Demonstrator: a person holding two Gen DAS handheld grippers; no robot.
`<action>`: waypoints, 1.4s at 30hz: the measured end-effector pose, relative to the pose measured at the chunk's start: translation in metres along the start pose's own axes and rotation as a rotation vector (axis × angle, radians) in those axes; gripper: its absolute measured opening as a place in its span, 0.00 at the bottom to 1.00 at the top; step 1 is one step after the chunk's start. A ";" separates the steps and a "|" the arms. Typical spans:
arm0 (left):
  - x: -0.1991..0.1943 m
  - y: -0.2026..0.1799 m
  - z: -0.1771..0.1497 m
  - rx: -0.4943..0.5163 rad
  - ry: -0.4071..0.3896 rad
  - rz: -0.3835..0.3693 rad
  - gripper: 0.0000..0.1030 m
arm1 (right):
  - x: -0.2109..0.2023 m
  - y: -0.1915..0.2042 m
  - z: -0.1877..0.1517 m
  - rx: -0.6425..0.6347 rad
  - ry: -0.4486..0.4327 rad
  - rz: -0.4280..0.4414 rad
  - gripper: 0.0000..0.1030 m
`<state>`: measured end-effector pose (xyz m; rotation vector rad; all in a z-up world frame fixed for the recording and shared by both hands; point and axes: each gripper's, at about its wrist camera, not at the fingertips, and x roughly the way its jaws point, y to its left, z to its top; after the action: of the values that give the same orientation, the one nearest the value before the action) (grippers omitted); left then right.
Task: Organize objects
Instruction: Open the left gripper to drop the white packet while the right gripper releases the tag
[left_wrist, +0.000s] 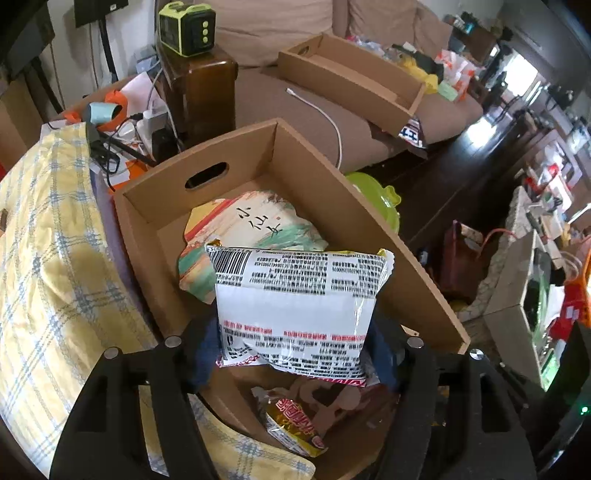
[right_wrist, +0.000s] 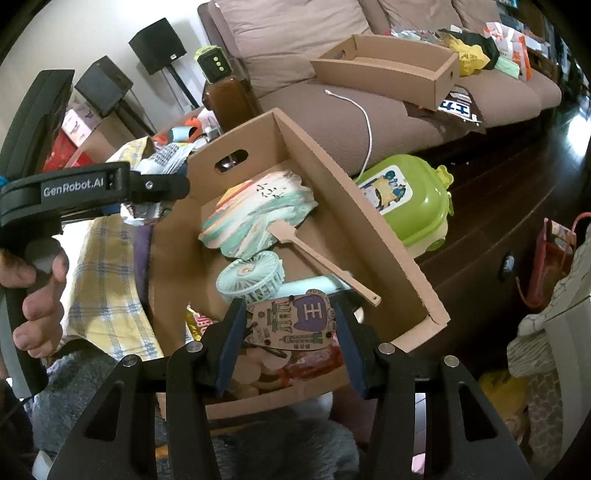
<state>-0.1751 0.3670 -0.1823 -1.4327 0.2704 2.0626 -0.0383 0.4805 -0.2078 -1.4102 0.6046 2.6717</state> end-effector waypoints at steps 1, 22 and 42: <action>0.000 -0.001 0.000 -0.002 0.009 0.007 0.67 | 0.000 0.000 0.000 -0.001 0.000 0.001 0.48; -0.082 0.041 -0.030 -0.033 -0.194 0.026 0.86 | -0.001 -0.004 0.000 0.018 -0.001 0.007 0.48; -0.185 0.145 -0.109 -0.255 -0.331 -0.090 0.86 | 0.012 0.023 0.037 -0.067 0.013 0.007 0.48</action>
<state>-0.1316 0.1314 -0.0830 -1.1893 -0.1946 2.2760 -0.0797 0.4718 -0.1914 -1.4454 0.5266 2.7143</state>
